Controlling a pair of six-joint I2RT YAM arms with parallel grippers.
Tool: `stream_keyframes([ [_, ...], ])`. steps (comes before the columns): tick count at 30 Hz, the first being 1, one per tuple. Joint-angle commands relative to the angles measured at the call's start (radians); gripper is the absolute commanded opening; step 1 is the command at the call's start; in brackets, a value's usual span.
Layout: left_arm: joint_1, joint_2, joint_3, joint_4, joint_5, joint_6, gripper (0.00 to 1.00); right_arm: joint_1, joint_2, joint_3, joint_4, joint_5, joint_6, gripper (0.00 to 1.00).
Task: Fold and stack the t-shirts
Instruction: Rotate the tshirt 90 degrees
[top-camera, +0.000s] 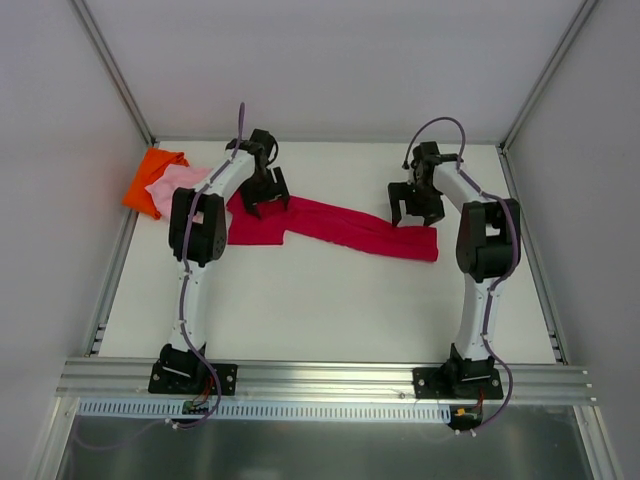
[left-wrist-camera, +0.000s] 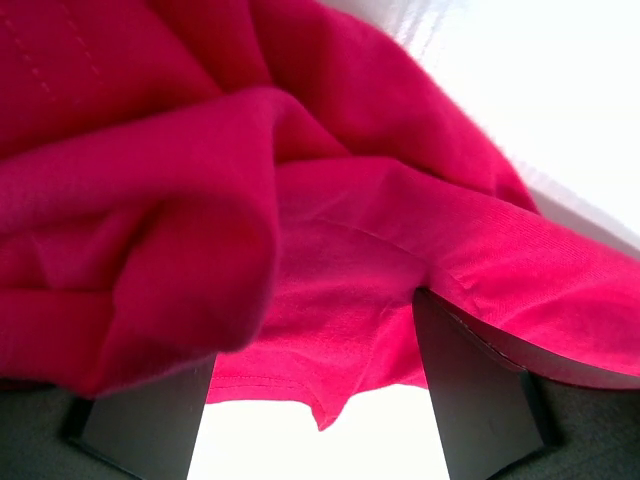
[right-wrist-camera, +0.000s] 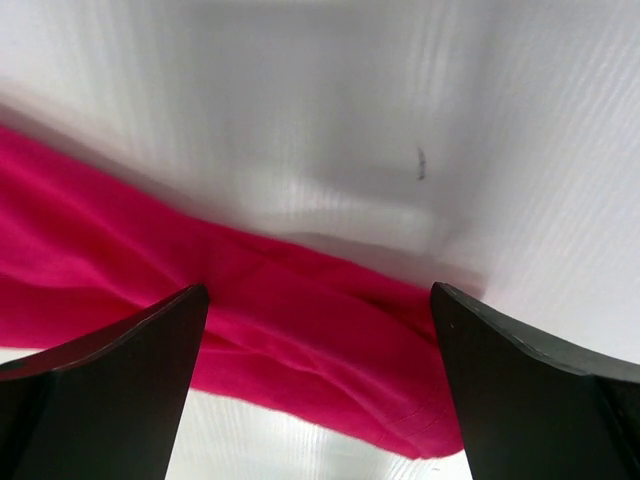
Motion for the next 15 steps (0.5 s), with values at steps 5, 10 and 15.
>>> stream_keyframes([
  [5,0.001,0.071,0.070,0.017,0.158,-0.006,0.76,0.099,-0.100,-0.037,-0.049,-0.051,-0.013,1.00],
  [10,0.001,0.078,0.085,0.046,0.176,-0.011,0.77,0.147,-0.100,-0.037,-0.077,-0.077,-0.035,1.00],
  [15,0.001,0.082,0.104,0.061,0.173,-0.032,0.77,0.152,-0.112,-0.063,-0.074,-0.097,-0.036,1.00],
])
